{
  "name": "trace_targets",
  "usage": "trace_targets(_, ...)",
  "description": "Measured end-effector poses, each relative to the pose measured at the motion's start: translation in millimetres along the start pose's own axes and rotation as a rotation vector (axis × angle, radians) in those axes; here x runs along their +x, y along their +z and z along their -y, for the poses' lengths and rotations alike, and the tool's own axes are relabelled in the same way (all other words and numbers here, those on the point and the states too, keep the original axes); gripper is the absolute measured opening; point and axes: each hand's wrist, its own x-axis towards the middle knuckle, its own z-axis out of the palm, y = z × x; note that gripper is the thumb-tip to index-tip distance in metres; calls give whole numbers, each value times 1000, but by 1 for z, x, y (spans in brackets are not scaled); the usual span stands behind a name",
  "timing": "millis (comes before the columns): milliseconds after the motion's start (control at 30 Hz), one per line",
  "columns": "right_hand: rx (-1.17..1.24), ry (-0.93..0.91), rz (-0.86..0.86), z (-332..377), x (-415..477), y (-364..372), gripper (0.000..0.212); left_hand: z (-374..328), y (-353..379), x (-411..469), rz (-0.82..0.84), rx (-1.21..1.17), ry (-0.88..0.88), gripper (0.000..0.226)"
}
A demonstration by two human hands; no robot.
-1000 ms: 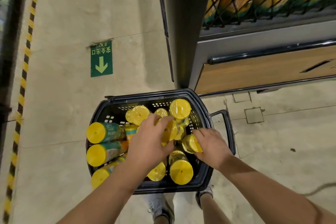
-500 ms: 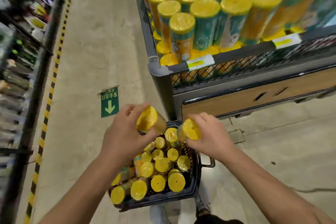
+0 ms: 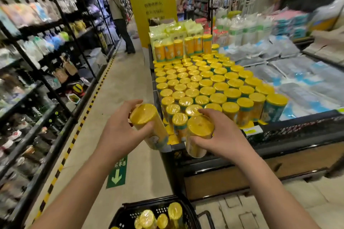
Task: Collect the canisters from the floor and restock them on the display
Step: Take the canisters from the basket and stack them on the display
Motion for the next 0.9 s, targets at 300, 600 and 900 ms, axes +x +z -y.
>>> trace_targets(300,67,-32,-166,70,54,-69,84,-50,-39,56,-35,-162,48,63)
trace_targets(600,88,-85,-153,78,132,-103,79,-61,-32,104,-59,-288,26,71)
trace_targets(900,86,-188,2,-19,230,-139,77,-92,54,184,-177,-367,-100,64)
